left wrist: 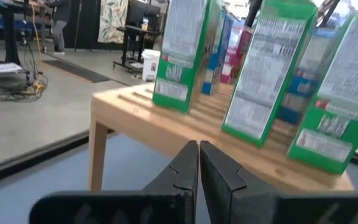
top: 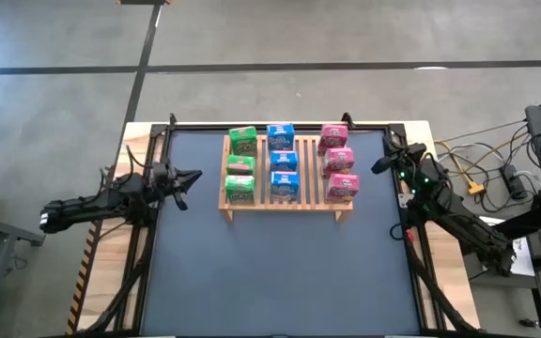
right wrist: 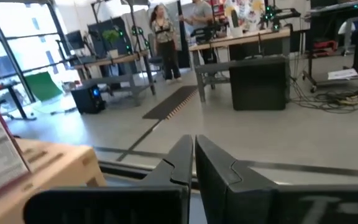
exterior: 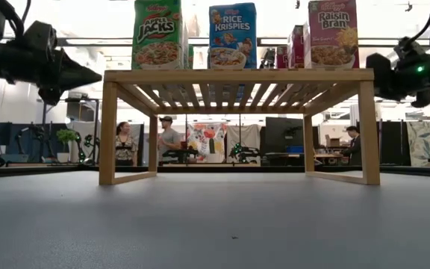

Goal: Stack cereal on shelf
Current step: Return to Home Position

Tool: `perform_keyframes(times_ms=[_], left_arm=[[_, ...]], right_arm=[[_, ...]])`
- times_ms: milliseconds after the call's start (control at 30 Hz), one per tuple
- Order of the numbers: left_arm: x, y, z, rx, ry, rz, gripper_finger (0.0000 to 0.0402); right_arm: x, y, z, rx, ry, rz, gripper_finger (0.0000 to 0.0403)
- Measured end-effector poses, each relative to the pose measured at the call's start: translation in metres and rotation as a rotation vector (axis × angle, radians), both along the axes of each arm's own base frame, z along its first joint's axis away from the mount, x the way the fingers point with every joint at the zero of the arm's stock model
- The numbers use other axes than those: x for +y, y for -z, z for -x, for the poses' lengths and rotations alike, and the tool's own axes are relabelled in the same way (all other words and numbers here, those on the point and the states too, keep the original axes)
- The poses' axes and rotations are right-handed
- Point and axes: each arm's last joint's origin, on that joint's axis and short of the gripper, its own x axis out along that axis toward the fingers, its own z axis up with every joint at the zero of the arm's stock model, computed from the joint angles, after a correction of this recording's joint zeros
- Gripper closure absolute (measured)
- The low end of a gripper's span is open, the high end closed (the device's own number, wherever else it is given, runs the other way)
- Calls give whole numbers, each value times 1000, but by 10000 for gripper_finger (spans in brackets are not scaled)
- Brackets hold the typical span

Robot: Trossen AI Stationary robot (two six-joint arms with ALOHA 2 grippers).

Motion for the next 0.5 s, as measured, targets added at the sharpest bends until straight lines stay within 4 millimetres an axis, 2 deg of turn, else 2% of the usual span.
perform_keyframes(times_ms=[167,500], left_arm=[[0,9,-2,2,0,31,401],[1,10,-4,7,-6,30,401]], right_arm=[[-1,10,-1,35,0,-33,394],[-2,11,-1,101,33,-20,394]])
